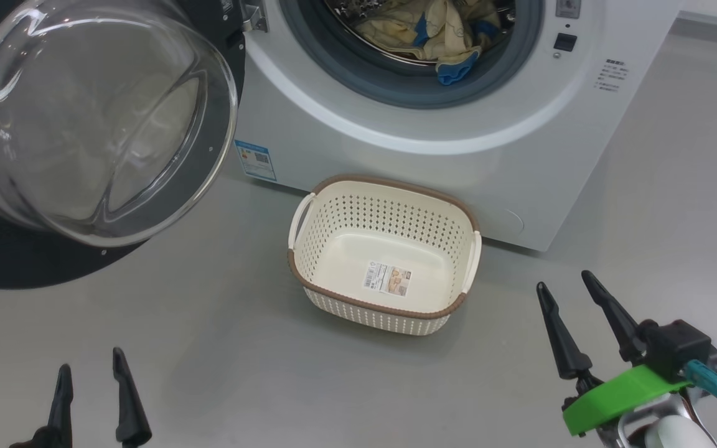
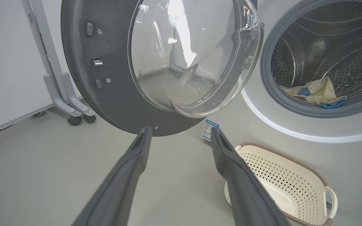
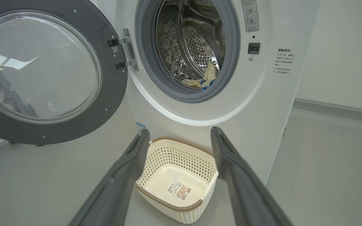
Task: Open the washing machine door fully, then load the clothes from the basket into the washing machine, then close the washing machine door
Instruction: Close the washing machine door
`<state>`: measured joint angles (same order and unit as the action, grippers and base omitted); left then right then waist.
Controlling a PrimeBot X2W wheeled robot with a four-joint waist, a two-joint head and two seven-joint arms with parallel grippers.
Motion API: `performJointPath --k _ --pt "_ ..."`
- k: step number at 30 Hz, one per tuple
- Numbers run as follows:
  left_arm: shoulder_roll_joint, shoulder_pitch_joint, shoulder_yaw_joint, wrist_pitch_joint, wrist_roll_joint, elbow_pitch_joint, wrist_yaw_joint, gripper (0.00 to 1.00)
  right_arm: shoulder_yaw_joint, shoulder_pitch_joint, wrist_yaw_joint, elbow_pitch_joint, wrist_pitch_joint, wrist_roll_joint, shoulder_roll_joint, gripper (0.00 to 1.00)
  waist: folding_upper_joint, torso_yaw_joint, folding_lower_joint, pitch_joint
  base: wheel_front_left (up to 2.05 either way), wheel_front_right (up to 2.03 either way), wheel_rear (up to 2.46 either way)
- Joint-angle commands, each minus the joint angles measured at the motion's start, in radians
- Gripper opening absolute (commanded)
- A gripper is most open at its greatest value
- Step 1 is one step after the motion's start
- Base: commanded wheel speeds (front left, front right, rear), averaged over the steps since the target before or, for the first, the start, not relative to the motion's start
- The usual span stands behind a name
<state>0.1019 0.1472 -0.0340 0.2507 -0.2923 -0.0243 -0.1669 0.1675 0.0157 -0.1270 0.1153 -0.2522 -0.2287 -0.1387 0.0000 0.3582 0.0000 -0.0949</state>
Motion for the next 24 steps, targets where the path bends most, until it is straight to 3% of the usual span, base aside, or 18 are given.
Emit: performJointPath --k 1,24 --pt "-0.002 -0.024 0.044 0.011 -0.006 0.027 0.003 1.0 0.021 -0.033 -0.004 -0.029 -0.009 0.006 -0.023 1.0 0.0 0.019 0.0 -0.005 0.0 0.0 0.0" --pt "-0.038 -0.014 0.073 0.011 -0.001 0.015 0.021 1.0 0.038 -0.044 -0.004 -0.041 0.009 0.008 -0.039 1.0 0.0 0.145 0.0 -0.033 0.0 0.0 0.0"
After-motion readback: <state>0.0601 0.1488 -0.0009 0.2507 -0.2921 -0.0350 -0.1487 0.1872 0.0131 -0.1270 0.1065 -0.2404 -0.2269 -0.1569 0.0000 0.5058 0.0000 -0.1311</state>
